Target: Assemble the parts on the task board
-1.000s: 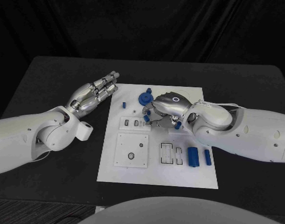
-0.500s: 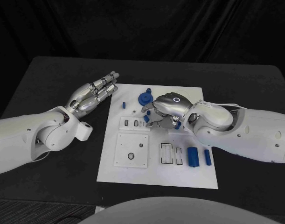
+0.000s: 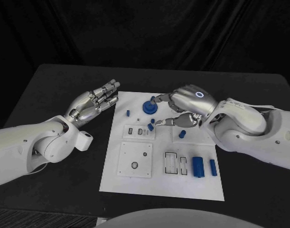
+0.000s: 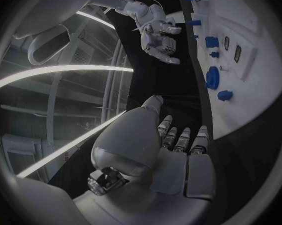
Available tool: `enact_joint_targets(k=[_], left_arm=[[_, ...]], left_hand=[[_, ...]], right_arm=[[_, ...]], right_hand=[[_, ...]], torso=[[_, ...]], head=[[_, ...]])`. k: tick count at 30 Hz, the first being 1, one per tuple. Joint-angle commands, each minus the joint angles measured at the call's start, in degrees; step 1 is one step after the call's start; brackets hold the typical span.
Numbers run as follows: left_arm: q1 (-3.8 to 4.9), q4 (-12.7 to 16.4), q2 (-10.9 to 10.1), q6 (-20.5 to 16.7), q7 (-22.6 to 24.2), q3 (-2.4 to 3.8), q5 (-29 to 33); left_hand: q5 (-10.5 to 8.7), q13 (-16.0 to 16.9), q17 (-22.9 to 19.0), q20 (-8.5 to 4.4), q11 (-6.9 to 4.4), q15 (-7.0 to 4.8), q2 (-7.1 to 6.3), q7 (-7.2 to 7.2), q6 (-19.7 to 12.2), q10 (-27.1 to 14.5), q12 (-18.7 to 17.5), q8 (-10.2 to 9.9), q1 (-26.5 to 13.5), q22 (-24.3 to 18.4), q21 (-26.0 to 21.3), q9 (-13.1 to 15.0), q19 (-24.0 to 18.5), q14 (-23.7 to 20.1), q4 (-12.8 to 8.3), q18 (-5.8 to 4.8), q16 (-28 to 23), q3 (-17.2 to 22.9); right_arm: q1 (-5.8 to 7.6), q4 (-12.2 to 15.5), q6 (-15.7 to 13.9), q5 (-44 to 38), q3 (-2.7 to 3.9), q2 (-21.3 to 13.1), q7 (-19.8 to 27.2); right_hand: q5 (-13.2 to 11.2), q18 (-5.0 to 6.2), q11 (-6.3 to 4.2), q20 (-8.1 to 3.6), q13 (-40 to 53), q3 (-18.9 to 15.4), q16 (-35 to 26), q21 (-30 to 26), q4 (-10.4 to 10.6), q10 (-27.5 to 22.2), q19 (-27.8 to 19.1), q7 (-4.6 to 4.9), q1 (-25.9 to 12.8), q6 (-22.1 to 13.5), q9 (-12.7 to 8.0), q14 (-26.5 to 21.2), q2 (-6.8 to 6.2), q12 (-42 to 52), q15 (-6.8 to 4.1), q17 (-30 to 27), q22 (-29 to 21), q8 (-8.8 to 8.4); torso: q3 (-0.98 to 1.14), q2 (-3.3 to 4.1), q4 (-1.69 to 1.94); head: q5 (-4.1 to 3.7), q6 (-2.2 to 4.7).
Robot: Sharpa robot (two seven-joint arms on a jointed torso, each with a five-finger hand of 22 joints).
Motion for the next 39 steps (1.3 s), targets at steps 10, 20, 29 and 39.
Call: enact_joint_targets(k=[10,20,29,39], left_arm=[[4.41,3.7,-1.1,-18.5,3.3,0.08,-7.1],[6.8,4.6,-0.1,-19.0,-20.5,0.09,-27.4],[9.6,3.7,4.0,0.4,-43.7,0.09,-33.3],[10.99,1.8,9.4,9.8,-57.5,0.1,-36.0]], left_hand=[[-12.63,10.3,7.3,0.88,12.0,4.64,-5.62,3.69,12.1,38.7,14.2,2.5,-4.6,7.4,16.5,1.3,27.4,34.8,1.1,-1.31,24.5,7.1],[-19.83,21.5,18.9,-6.36,2.04,-5.67,-8.78,4.21,28.5,58.6,37.8,4.0,-4.3,11.8,27.8,1.7,53.5,55.1,6.1,1.02,53.1,5.2],[-23.99,70.7,73.2,-7.66,2.42,-6.06,-7.88,4.51,30.7,75.2,79.4,6.3,-8.7,21.3,41.9,2.0,61.3,78.5,8.8,0.92,87.0,1.0],[-23.75,89.9,89.9,-9.26,-0.65,-8.35,-6.37,1.21,36.6,90.0,89.6,20.7,-15.8,69.4,80.8,9.2,73.2,89.8,8.8,-4.46,89.8,-2.6]], right_arm=[[4.94,2.0,-6.7,2.5,0.02,-5.5,1.4],[4.45,0.7,-5.0,4.5,0.0,-7.3,1.2],[3.03,-0.5,-0.9,4.6,0.0,-8.2,-1.0],[2.52,-1.3,0.2,4.7,0.0,-8.5,-1.9]], right_hand=[[0.1,0.04,0.69,0.45,14.9,-1.3,-0.4,-0.1,-0.4,5.9,1.9,0.87,0.5,4.7,-0.6,4.7,4.39,0.0,0.59,8.1,12.1,1.57],[1.1,-0.03,0.82,0.71,12.6,-1.4,-0.2,0.2,-1.0,4.4,2.1,0.93,1.5,6.2,-1.0,4.8,6.12,-1.6,0.78,8.4,12.2,1.91],[1.8,-0.04,0.85,0.74,11.8,-1.6,-0.2,0.3,-1.5,4.0,2.1,0.95,2.1,7.2,-1.3,4.8,7.2,-2.1,0.79,8.3,12.2,2.16],[2.0,-0.05,0.84,0.75,11.7,-1.6,-0.2,0.4,-1.6,3.9,2.2,0.94,2.2,7.5,-1.4,4.8,7.36,-2.2,0.79,8.3,12.2,2.21]], torso=[[0.69,-1.4,-0.02],[1.52,-3.88,-0.87],[2.84,-5.51,-1.78],[4.24,-7.7,-3.08]], head=[[0.64,0.56],[1.9,-2.4],[2.46,-3.2],[1.43,-3.2]])
